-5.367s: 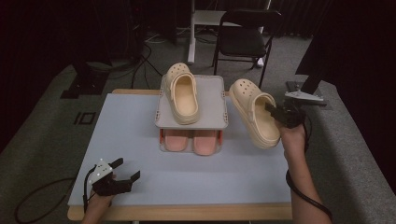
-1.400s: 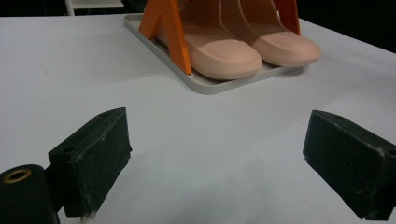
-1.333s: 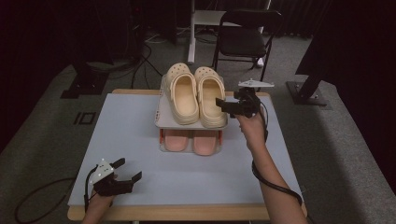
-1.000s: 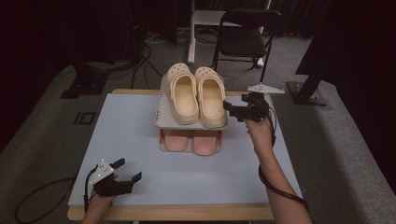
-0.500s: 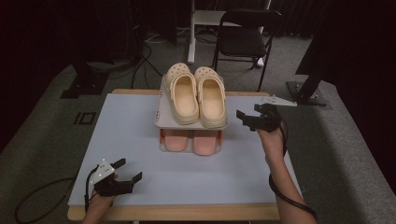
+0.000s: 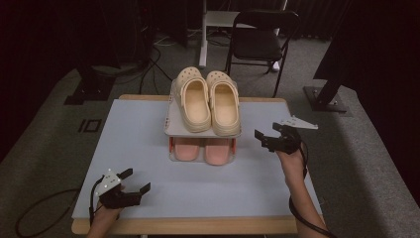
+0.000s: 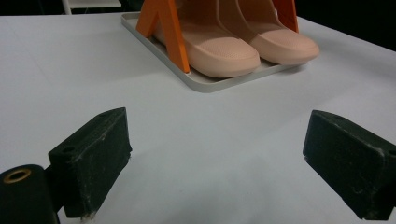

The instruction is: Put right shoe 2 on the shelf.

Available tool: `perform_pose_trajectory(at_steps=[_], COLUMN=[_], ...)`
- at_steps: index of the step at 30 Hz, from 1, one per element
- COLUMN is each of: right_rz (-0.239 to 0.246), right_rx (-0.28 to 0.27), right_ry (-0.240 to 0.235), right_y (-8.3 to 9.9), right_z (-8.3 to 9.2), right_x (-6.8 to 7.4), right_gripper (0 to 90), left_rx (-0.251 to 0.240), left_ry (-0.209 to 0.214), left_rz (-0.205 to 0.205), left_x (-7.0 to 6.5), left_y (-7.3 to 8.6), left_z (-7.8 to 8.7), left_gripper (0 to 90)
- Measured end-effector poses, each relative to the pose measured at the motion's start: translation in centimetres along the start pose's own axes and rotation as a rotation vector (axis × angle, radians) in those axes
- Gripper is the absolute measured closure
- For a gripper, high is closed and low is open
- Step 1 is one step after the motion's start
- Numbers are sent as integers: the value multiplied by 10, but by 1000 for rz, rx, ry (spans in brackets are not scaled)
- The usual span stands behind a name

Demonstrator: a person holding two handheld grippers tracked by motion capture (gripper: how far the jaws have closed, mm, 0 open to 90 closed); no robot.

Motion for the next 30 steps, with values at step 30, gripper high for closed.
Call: perform_pose_trajectory(at_steps=[30], right_rz=[30], right_rx=[31], right_ry=[-32], right_y=[84], right_z=[36], right_x=[-23], right_gripper=[134], left_rx=[2], left_ry=[-2], left_rz=[-9], left_x=[0], left_y=[0], left_z=[0], left_gripper=[74])
Point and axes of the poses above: each handheld gripper's, and its own axes: z roughly backward along the jaws, y roughly out of its underside, x roughly to its left, the point moved 9 cm from there along -z, roughly forward along the jaws, and after that the axes turned 12 degrees about -x, right-handed, at the moved point
